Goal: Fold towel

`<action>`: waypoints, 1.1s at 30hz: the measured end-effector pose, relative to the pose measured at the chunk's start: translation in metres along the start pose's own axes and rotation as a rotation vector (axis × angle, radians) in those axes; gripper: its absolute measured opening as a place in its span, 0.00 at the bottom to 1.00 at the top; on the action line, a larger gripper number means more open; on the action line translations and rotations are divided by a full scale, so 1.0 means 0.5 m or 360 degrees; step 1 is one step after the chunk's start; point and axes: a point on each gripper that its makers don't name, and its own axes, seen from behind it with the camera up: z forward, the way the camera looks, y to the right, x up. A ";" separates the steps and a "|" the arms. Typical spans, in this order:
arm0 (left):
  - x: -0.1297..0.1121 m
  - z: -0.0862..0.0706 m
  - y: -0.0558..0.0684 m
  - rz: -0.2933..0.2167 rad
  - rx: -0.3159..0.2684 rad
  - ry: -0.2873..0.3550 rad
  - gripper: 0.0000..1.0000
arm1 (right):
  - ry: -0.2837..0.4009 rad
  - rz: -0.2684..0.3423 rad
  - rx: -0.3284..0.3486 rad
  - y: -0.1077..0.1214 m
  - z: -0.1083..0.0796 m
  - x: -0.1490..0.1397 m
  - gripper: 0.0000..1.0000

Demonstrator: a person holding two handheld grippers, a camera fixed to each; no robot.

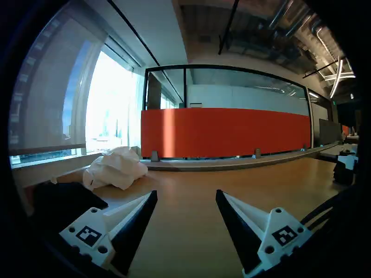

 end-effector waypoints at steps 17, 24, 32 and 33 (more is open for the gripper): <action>0.021 -0.005 -0.002 0.0001 -0.0001 -0.0005 0.93 | 0.0000 0.0000 0.0000 0.000 0.000 0.001 1.00; 0.026 -0.006 -0.004 0.0002 -0.0001 -0.0007 0.93 | 0.0000 0.0000 0.0000 0.000 -0.001 0.001 1.00; 0.028 -0.006 -0.005 -0.0001 -0.0001 -0.0006 0.94 | 0.0000 0.0000 0.0000 -0.001 -0.001 0.002 1.00; 0.028 -0.006 -0.005 -0.0001 -0.0001 -0.0007 0.94 | 0.0000 0.0000 0.0000 -0.001 -0.001 0.002 1.00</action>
